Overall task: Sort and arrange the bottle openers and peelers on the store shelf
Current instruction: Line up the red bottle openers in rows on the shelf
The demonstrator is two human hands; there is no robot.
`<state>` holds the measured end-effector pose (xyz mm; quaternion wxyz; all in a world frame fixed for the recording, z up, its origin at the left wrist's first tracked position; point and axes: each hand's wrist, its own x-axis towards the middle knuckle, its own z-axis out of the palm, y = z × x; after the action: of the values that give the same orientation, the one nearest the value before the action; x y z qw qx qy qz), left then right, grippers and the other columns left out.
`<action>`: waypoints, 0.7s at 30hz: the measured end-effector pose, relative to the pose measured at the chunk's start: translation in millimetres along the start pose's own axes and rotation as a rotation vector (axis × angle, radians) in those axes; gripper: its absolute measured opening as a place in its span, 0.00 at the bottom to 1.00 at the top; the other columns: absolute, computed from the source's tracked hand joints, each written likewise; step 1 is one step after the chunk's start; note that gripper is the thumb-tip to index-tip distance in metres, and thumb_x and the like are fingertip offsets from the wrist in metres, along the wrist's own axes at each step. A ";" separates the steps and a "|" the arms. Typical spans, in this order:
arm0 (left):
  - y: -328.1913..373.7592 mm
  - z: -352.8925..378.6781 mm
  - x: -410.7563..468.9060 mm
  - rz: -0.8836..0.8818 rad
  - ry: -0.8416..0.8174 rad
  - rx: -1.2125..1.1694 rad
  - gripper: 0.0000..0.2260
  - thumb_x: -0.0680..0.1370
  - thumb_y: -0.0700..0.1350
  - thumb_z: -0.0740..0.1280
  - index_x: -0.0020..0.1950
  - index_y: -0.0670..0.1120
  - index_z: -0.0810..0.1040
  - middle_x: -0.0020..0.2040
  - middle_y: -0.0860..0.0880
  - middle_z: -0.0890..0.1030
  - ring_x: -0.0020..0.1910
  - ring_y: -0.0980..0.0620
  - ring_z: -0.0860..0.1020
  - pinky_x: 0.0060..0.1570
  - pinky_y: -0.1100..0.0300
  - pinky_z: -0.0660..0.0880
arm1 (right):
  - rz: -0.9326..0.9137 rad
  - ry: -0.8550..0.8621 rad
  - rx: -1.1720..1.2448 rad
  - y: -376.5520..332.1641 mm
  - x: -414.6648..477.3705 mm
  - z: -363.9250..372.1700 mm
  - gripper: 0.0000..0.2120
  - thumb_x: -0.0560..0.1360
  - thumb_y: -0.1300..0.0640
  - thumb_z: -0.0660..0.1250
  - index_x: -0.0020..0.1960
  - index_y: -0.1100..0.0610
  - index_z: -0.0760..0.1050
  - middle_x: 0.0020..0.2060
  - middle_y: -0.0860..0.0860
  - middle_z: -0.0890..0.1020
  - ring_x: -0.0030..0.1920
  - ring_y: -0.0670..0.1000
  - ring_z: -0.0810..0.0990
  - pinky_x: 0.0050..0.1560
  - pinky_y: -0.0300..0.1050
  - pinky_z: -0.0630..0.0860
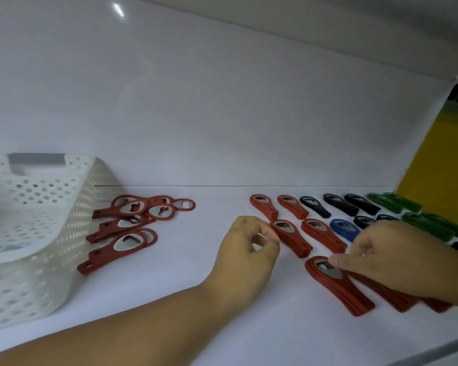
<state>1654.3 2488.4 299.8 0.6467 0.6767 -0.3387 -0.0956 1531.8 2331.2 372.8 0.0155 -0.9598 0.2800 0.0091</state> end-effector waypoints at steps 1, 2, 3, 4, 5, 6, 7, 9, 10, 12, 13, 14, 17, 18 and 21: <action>0.6 -0.4 0.6 -0.006 0.003 -0.001 0.11 0.76 0.39 0.64 0.37 0.52 0.75 0.48 0.57 0.75 0.39 0.62 0.74 0.37 0.72 0.69 | -0.044 0.047 0.035 -1.9 2.3 1.0 0.30 0.69 0.33 0.62 0.35 0.61 0.79 0.25 0.52 0.77 0.26 0.51 0.74 0.34 0.41 0.75; 2.0 -1.0 0.8 -0.021 0.008 -0.017 0.10 0.77 0.40 0.64 0.37 0.52 0.75 0.45 0.56 0.76 0.35 0.59 0.74 0.34 0.70 0.69 | -0.095 0.070 0.112 -7.4 4.1 2.4 0.27 0.71 0.36 0.62 0.37 0.61 0.80 0.25 0.51 0.76 0.26 0.49 0.73 0.32 0.37 0.74; 4.8 -1.6 1.8 -0.042 0.015 -0.036 0.10 0.77 0.40 0.64 0.37 0.52 0.75 0.41 0.54 0.77 0.32 0.58 0.73 0.31 0.70 0.68 | -0.139 0.064 0.222 -16.8 5.8 3.9 0.22 0.73 0.40 0.64 0.34 0.59 0.80 0.22 0.49 0.73 0.24 0.46 0.70 0.29 0.34 0.71; 8.7 -2.5 4.0 -0.055 0.029 -0.049 0.10 0.77 0.39 0.63 0.37 0.51 0.75 0.37 0.54 0.76 0.30 0.58 0.72 0.28 0.69 0.68 | -0.169 0.037 0.322 -28.7 7.8 6.3 0.19 0.74 0.44 0.66 0.30 0.56 0.79 0.20 0.46 0.70 0.22 0.44 0.67 0.28 0.34 0.68; 15.3 -4.7 7.0 -0.058 0.054 -0.061 0.10 0.77 0.39 0.63 0.37 0.51 0.75 0.33 0.55 0.76 0.30 0.58 0.73 0.28 0.70 0.69 | -0.183 -0.009 0.384 -42.2 10.7 12.4 0.18 0.74 0.47 0.67 0.27 0.53 0.77 0.18 0.45 0.69 0.21 0.43 0.67 0.27 0.34 0.66; 22.8 -8.8 11.3 -0.053 0.084 -0.072 0.10 0.76 0.38 0.62 0.37 0.50 0.75 0.30 0.56 0.76 0.31 0.58 0.74 0.30 0.70 0.70 | -0.202 -0.043 0.415 -57.5 16.3 20.0 0.18 0.74 0.48 0.67 0.26 0.52 0.75 0.18 0.44 0.70 0.21 0.42 0.69 0.27 0.34 0.65; 31.8 -14.3 16.6 -0.045 0.111 -0.079 0.10 0.76 0.37 0.62 0.36 0.49 0.74 0.28 0.57 0.76 0.31 0.60 0.75 0.31 0.71 0.71 | -0.233 -0.048 0.415 -71.7 27.6 31.1 0.18 0.74 0.46 0.64 0.27 0.49 0.74 0.20 0.43 0.73 0.23 0.40 0.71 0.28 0.33 0.66; 44.2 -28.2 26.9 -0.027 0.104 -0.006 0.10 0.76 0.39 0.62 0.36 0.50 0.74 0.29 0.58 0.77 0.34 0.60 0.78 0.34 0.69 0.73 | -0.306 -0.058 0.311 -98.6 56.7 57.8 0.12 0.76 0.44 0.55 0.40 0.46 0.74 0.28 0.46 0.75 0.34 0.35 0.73 0.38 0.29 0.67; 45.9 -37.0 28.1 -0.021 0.084 0.066 0.08 0.76 0.40 0.62 0.37 0.50 0.74 0.33 0.57 0.78 0.37 0.56 0.79 0.36 0.65 0.75 | -0.332 -0.043 0.274 -113.4 68.9 67.9 0.12 0.78 0.48 0.52 0.48 0.50 0.73 0.30 0.48 0.72 0.41 0.37 0.73 0.44 0.30 0.67; 38.0 -57.0 24.1 -0.008 0.077 0.238 0.06 0.76 0.41 0.62 0.41 0.49 0.75 0.38 0.53 0.78 0.39 0.53 0.78 0.37 0.65 0.73 | -0.410 0.037 0.273 -140.9 89.5 73.4 0.10 0.79 0.56 0.54 0.57 0.53 0.71 0.42 0.45 0.75 0.52 0.45 0.75 0.55 0.38 0.72; 28.9 -66.9 19.8 -0.005 0.101 0.311 0.06 0.76 0.41 0.62 0.42 0.48 0.76 0.38 0.53 0.78 0.37 0.56 0.76 0.36 0.68 0.71 | -0.457 0.069 0.259 -156.5 94.1 69.6 0.13 0.79 0.57 0.54 0.61 0.51 0.70 0.49 0.47 0.76 0.56 0.47 0.75 0.58 0.40 0.72; 17.6 -76.4 15.0 -0.010 0.136 0.342 0.06 0.77 0.42 0.62 0.41 0.48 0.76 0.37 0.53 0.78 0.36 0.59 0.74 0.35 0.69 0.69 | -0.480 0.096 0.270 -169.4 97.4 65.3 0.15 0.78 0.56 0.54 0.62 0.51 0.70 0.52 0.48 0.76 0.59 0.49 0.74 0.59 0.41 0.71; -5.8 -95.8 10.1 -0.122 0.264 0.198 0.08 0.72 0.42 0.64 0.34 0.50 0.76 0.32 0.54 0.76 0.33 0.59 0.73 0.37 0.67 0.69 | -0.515 0.087 0.453 -197.1 113.4 68.9 0.21 0.76 0.53 0.62 0.68 0.46 0.67 0.61 0.48 0.70 0.65 0.51 0.68 0.63 0.43 0.68; -9.3 -99.2 14.0 -0.147 0.291 0.143 0.07 0.70 0.43 0.63 0.32 0.49 0.76 0.31 0.53 0.75 0.33 0.57 0.73 0.38 0.63 0.70 | -0.575 0.078 0.435 -201.3 118.9 74.0 0.24 0.76 0.54 0.63 0.70 0.44 0.64 0.65 0.47 0.67 0.67 0.50 0.66 0.65 0.43 0.66; -16.4 -106.6 22.6 -0.089 0.321 0.182 0.07 0.71 0.45 0.63 0.35 0.45 0.76 0.33 0.48 0.77 0.33 0.59 0.72 0.39 0.63 0.70 | -0.638 0.080 0.359 -206.4 132.2 83.8 0.21 0.76 0.54 0.59 0.68 0.41 0.66 0.66 0.43 0.63 0.67 0.47 0.63 0.66 0.39 0.64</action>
<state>1737.2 2560.6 306.9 0.6236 0.7533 -0.2082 0.0160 1753.6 2437.0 290.6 0.1749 -0.9804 -0.0360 -0.0830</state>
